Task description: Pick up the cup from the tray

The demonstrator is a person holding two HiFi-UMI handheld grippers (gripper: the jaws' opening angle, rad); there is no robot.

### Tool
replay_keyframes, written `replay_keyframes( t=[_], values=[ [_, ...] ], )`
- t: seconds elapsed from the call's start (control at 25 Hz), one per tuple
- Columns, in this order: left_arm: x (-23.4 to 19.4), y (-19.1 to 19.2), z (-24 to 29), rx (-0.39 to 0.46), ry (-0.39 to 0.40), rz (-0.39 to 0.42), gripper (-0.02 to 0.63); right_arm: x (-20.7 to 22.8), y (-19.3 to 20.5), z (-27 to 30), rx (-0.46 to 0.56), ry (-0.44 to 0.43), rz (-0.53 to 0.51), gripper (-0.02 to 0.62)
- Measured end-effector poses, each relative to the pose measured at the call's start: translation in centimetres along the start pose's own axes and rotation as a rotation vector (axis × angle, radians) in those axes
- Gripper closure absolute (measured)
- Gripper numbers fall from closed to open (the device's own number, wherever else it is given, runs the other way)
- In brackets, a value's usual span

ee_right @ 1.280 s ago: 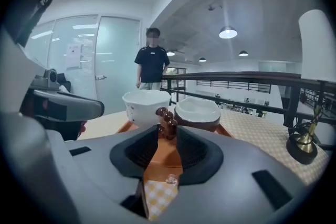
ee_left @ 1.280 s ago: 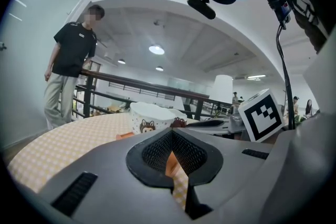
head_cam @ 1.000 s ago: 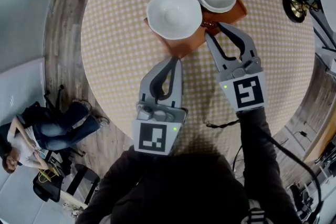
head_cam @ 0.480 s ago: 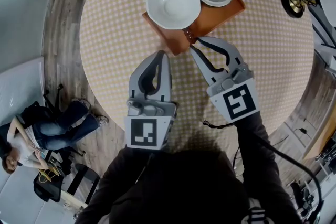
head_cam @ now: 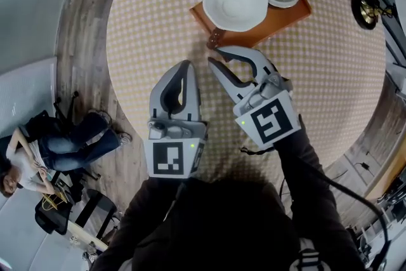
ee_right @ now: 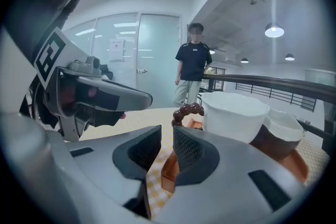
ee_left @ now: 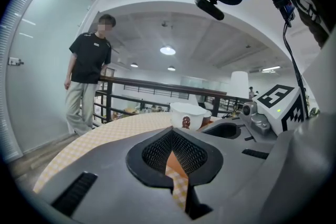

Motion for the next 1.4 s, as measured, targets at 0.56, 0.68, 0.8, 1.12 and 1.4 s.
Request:
replay_keyframes(
  t=[0.56,0.68,0.8,1.12,1.4],
  values=[
    [-1.0,-0.8,2.3,0.033,0.153,0.052,0.427,-0.2,0.7,-2.6,0.043,0.006,0.058,0.540],
    [-0.3,-0.8,3.1,0.053,0.180,0.059,0.366,-0.5,1.4,-3.7,0.092,0.053,0.117,0.542],
    [0.6,-0.4,4.2,0.040,0.230,0.084,0.316,-0.4,1.5,-4.0,0.175,0.105,0.187,0.545],
    [1.6,-1.2,7.5,0.002,0.252,0.180,0.318,-0.1,1.8,-5.1,0.169,0.127,0.217,0.546],
    [2.7,-0.6,8.9,-0.061,0.252,0.248,0.392,0.7,2.4,-5.6,0.170,0.135,0.232,0.546]
  ],
)
Point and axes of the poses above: the fingertips, and each gripper's own axes: z forward along the fingers, x to its right, y out of its underside, the point moved 10 cm from there along -z, backward along the fingers, and after that the axes turned 6 degrees about -y, right-handed, at the moved point
